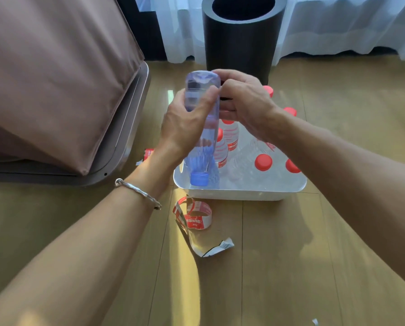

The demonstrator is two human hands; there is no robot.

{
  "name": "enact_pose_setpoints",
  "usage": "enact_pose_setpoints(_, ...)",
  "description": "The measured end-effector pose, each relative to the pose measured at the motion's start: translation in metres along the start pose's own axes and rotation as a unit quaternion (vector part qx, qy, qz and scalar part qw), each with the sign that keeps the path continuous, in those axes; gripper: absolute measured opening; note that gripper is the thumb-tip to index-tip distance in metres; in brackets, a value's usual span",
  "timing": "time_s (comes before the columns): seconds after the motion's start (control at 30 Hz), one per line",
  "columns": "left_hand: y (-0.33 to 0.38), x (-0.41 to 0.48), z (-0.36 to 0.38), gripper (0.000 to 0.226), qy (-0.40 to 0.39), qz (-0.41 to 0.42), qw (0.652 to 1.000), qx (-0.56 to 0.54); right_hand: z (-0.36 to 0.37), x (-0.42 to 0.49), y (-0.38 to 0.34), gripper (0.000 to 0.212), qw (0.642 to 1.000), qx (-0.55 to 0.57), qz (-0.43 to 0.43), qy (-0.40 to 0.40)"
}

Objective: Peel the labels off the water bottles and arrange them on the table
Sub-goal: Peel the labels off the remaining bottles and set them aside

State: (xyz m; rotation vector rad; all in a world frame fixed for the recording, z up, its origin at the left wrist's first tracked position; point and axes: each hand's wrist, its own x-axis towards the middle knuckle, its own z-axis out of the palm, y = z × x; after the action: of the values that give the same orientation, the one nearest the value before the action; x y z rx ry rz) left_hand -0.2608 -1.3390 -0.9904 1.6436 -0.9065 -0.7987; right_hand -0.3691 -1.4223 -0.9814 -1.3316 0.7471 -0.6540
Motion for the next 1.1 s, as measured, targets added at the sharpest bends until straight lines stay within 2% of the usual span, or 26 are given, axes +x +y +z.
enact_pose_setpoints(0.13, -0.002, 0.008, -0.004, 0.050, -0.001, -0.047, 0.998, 0.035, 0.001, -0.004, 0.013, 0.031, 0.997, -0.007, 0.064, -0.031)
enact_pose_setpoints(0.27, -0.004, 0.006, -0.008, 0.038, -0.032, -0.086, 0.996, -0.011, -0.001, -0.009, 0.021, 0.037, 0.993, 0.029, 0.110, -0.039)
enact_pose_setpoints(0.37, -0.005, 0.006, -0.013, 0.027, -0.036, -0.106, 0.993, -0.043, 0.001, -0.006, 0.021, 0.039, 0.993, 0.030, 0.117, -0.011)
enact_pose_setpoints(0.4, -0.003, 0.006, -0.014, 0.024, -0.043, -0.104, 0.992, -0.053, 0.003, -0.005, 0.020, 0.041, 0.992, 0.033, 0.122, 0.003)
enact_pose_setpoints(0.5, -0.002, 0.005, -0.014, 0.046, -0.049, -0.078, 0.994, -0.066, 0.003, -0.004, 0.019, 0.044, 0.990, 0.061, 0.126, 0.032)
enact_pose_setpoints(0.63, -0.002, 0.004, -0.010, 0.035, -0.044, -0.064, 0.995, -0.070, 0.000, -0.005, 0.021, 0.046, 0.988, 0.096, 0.116, 0.042)
enact_pose_setpoints(0.77, -0.001, 0.001, -0.008, 0.037, -0.059, -0.064, 0.995, -0.056, 0.000, -0.006, 0.023, 0.052, 0.985, 0.118, 0.127, 0.022)
enact_pose_setpoints(0.93, -0.006, -0.002, -0.010, 0.038, -0.064, -0.041, 0.997, -0.016, 0.004, -0.009, 0.026, 0.058, 0.990, 0.059, 0.126, -0.019)
enact_pose_setpoints(1.03, -0.011, -0.002, -0.013, 0.043, -0.051, -0.009, 0.998, 0.033, 0.007, -0.009, 0.026, 0.055, 0.994, 0.017, 0.104, -0.009)
enact_pose_setpoints(1.1, -0.011, -0.003, -0.016, 0.047, -0.063, -0.013, 0.998, 0.021, 0.007, -0.009, 0.026, 0.055, 0.995, 0.016, 0.100, -0.012)
